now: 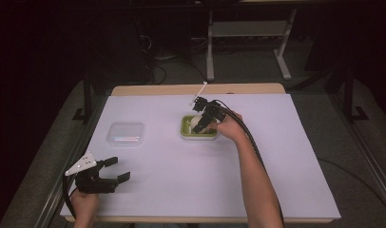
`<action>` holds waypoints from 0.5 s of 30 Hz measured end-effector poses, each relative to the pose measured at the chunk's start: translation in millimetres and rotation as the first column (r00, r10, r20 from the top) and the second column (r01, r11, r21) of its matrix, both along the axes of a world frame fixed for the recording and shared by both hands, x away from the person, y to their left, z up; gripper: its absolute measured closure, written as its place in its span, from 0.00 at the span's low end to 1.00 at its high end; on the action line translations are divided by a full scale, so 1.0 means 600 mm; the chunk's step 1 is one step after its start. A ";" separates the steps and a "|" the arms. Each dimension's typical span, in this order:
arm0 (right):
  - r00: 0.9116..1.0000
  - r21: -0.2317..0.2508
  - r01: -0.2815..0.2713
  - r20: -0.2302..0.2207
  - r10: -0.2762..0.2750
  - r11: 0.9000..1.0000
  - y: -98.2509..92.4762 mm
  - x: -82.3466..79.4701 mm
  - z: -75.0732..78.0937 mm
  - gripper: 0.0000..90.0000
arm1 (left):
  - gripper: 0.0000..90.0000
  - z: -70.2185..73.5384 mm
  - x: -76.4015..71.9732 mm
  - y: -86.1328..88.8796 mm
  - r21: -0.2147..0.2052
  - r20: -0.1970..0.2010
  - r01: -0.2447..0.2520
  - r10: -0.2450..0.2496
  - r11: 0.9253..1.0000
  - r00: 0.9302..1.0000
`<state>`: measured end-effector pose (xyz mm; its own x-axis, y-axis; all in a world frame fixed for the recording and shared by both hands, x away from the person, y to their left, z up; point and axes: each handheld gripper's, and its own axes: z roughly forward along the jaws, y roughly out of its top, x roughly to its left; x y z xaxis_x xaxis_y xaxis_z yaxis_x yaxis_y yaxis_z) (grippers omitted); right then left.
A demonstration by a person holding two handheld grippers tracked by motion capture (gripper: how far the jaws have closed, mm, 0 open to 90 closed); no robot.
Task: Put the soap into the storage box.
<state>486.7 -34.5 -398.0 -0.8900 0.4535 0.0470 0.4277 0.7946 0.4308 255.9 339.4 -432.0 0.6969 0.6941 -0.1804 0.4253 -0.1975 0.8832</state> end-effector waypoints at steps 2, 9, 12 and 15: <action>1.000 0.001 0.002 0.002 -0.002 1.000 -0.001 0.001 -0.001 0.26 | 0.15 0.000 0.000 0.000 -0.002 -0.001 -0.001 0.001 1.000 1.000; 0.998 0.078 0.003 0.069 -0.008 0.997 -0.011 -0.006 0.028 0.38 | 0.15 0.000 0.000 -0.001 -0.001 0.000 0.001 -0.001 1.000 1.000; 0.999 0.075 0.018 0.047 -0.022 0.997 -0.016 -0.006 0.027 0.36 | 0.15 0.000 -0.001 -0.002 -0.004 0.000 0.000 0.000 1.000 1.000; 0.999 0.081 0.028 0.034 -0.031 0.996 -0.022 -0.007 0.026 0.35 | 0.15 0.000 0.000 -0.002 -0.001 -0.001 0.002 -0.002 1.000 1.000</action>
<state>482.8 -47.8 -382.6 -0.8780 0.4757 0.0531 0.4339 0.7442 0.5078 255.9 338.5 -431.9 0.6979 0.6929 -0.1813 0.4257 -0.1977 0.8830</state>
